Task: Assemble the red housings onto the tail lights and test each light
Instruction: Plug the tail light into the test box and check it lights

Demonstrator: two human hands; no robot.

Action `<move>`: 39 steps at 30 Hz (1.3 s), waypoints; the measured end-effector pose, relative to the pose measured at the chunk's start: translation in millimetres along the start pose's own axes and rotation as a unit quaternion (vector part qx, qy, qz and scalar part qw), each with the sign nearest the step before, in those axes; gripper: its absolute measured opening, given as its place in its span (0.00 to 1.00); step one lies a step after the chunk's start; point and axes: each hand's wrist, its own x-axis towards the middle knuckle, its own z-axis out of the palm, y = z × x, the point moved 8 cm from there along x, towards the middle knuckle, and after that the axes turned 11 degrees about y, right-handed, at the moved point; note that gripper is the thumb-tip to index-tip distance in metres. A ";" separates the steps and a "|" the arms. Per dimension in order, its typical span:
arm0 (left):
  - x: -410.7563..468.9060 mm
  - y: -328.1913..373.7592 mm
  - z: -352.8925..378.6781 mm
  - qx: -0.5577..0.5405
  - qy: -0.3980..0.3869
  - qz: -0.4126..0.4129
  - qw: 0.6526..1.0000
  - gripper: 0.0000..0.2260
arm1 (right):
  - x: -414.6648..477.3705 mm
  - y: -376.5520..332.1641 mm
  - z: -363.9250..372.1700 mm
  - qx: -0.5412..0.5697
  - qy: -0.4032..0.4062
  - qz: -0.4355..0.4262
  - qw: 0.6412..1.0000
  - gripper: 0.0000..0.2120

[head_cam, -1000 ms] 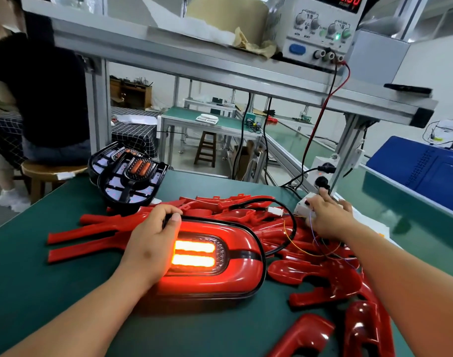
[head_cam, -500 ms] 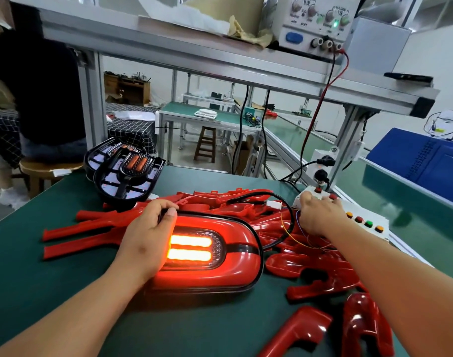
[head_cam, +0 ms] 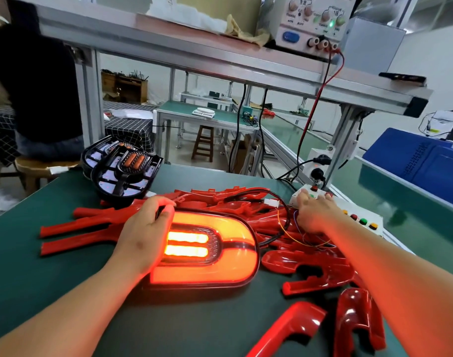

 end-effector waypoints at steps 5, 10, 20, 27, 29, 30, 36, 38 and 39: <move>-0.7 1.5 1.0 -0.004 -0.005 0.002 1.000 0.07 | -2.6 1.0 -2.9 0.014 0.007 0.006 1.000 0.30; -0.6 3.1 0.0 0.000 0.001 0.006 1.000 0.07 | -4.4 -0.9 -6.1 0.012 0.004 0.004 1.000 0.29; -2.4 0.5 -0.1 0.002 -0.004 0.002 1.000 0.07 | -3.9 7.1 -11.6 0.082 0.030 0.021 0.996 0.14; -3.9 -1.3 1.1 -0.017 0.000 -0.030 0.999 0.07 | -6.8 20.4 -29.1 0.217 0.031 0.010 0.976 0.26; -4.7 -0.6 1.0 -0.016 -0.001 -0.030 0.999 0.07 | -10.9 26.0 -34.6 0.210 0.016 0.002 0.978 0.28; -5.0 -0.2 0.6 -0.016 0.000 -0.030 0.999 0.07 | -12.8 28.4 -37.7 0.197 0.006 -0.005 0.980 0.29; -4.4 -0.1 -0.1 -0.014 0.002 -0.039 0.999 0.07 | -13.3 30.6 -88.9 0.212 0.104 0.005 0.972 0.21; -4.2 -0.7 -1.2 -0.012 0.003 -0.040 0.999 0.07 | -19.3 12.2 -105.7 0.288 0.160 -0.010 0.944 0.12; -4.2 -0.6 -1.9 -0.011 0.002 -0.040 0.999 0.07 | -24.4 -1.7 -111.2 0.324 0.171 -0.020 0.930 0.14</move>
